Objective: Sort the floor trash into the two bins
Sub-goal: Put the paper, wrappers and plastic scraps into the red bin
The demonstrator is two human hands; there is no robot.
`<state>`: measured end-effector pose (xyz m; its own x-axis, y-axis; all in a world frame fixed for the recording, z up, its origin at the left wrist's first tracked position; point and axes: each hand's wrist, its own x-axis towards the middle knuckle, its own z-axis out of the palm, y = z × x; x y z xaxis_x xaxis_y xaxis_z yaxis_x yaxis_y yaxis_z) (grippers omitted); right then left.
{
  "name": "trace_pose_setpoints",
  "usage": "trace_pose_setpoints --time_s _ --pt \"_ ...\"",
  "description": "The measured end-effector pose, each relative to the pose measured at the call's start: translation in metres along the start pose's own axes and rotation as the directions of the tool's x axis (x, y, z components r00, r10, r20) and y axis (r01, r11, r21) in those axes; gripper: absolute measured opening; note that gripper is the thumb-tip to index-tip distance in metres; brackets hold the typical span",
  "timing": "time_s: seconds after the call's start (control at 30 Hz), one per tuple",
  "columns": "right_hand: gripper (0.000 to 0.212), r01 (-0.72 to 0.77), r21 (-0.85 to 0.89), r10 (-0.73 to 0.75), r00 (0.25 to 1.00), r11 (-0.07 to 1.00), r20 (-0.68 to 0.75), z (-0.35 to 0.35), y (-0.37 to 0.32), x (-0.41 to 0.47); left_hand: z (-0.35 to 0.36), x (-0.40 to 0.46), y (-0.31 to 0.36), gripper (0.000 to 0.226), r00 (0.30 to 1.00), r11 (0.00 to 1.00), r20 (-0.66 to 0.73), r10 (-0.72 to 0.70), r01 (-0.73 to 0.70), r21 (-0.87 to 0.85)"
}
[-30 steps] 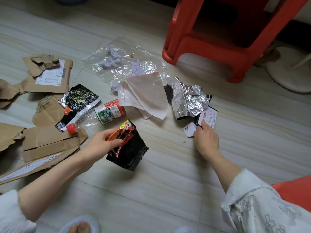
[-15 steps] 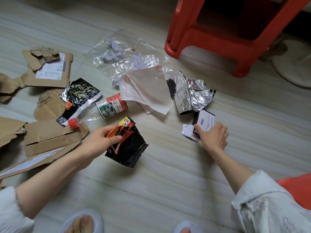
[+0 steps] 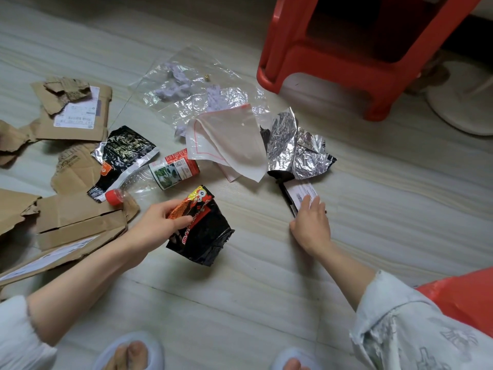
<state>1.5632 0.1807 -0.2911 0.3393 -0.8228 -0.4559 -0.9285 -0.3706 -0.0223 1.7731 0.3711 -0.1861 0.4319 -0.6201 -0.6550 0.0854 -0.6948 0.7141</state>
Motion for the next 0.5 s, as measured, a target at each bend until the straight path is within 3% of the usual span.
trace_pose_setpoints --time_s 0.13,0.3,0.5 --pt "0.046 0.108 -0.141 -0.106 0.994 0.984 0.02 0.005 0.01 0.003 -0.001 -0.003 0.0 0.028 1.0 1.0 0.001 0.007 -0.007 -0.004" --pt "0.036 0.148 -0.24 -0.183 0.974 0.96 -0.131 -0.029 0.019 -0.015 0.0 -0.008 0.004 0.024 1.0 0.999 0.013 0.023 -0.024 0.041" --pt "0.033 0.271 -0.321 -0.327 0.935 0.907 -0.136 -0.088 0.021 -0.085 0.016 -0.04 0.029 0.013 0.973 0.935 -0.044 0.226 -0.204 0.289"
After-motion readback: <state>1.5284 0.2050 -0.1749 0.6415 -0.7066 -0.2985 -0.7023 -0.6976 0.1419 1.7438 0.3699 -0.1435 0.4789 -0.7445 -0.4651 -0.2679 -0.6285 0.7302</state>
